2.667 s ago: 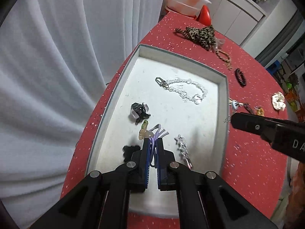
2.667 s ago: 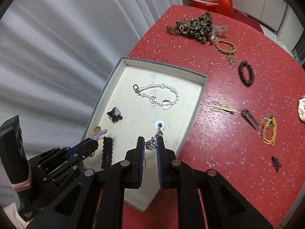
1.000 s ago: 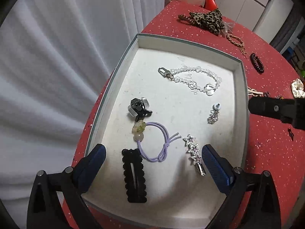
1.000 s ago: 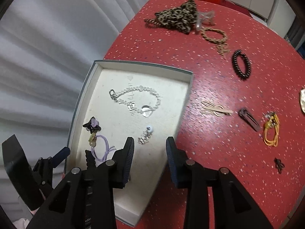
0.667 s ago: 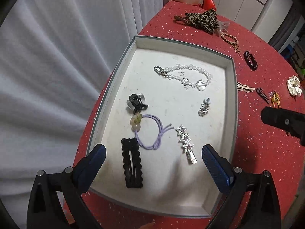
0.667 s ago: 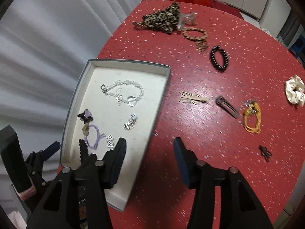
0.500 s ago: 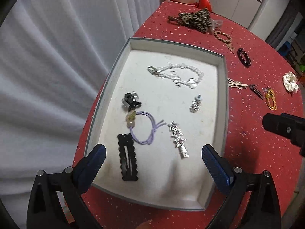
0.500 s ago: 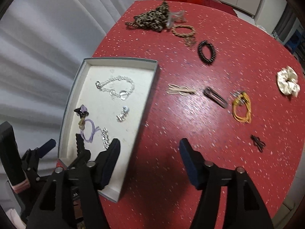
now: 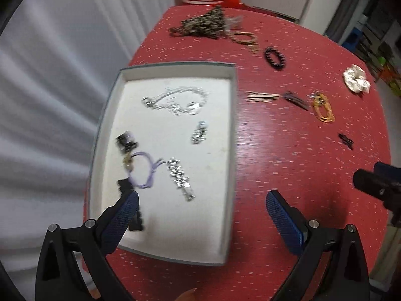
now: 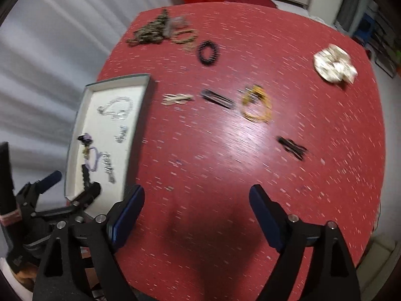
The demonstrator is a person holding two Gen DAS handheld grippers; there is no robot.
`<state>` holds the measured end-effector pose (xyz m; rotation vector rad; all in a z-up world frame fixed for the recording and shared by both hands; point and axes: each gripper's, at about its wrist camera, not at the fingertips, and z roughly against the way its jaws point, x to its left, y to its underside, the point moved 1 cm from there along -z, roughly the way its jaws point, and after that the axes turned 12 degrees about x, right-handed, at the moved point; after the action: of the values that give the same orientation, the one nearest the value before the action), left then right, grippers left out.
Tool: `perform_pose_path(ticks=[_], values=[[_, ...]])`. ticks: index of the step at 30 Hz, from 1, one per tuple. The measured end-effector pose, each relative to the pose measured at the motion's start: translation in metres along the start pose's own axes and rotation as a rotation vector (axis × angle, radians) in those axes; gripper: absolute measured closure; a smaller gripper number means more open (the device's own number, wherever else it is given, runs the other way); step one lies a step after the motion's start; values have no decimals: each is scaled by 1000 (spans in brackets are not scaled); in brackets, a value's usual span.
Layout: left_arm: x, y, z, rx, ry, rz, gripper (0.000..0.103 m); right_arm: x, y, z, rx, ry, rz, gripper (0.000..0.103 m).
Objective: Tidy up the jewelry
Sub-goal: 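Move both grippers from the tray toward the yellow hair tie and dotted scrunchie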
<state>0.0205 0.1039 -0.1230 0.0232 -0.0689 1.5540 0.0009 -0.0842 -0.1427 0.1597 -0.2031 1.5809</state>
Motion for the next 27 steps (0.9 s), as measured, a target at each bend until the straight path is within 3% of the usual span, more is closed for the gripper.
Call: perform_pose_path(ticks=[11, 18, 27], values=[[-64, -10, 7, -10, 42, -120, 1, -81, 28, -7, 17, 1, -144, 13], [-88, -21, -3, 26, 92, -138, 1, -106, 22, -9, 26, 27, -160, 13], [-115, -50, -10, 2, 100, -145, 1, -136, 12, -16, 51, 47, -186, 13]])
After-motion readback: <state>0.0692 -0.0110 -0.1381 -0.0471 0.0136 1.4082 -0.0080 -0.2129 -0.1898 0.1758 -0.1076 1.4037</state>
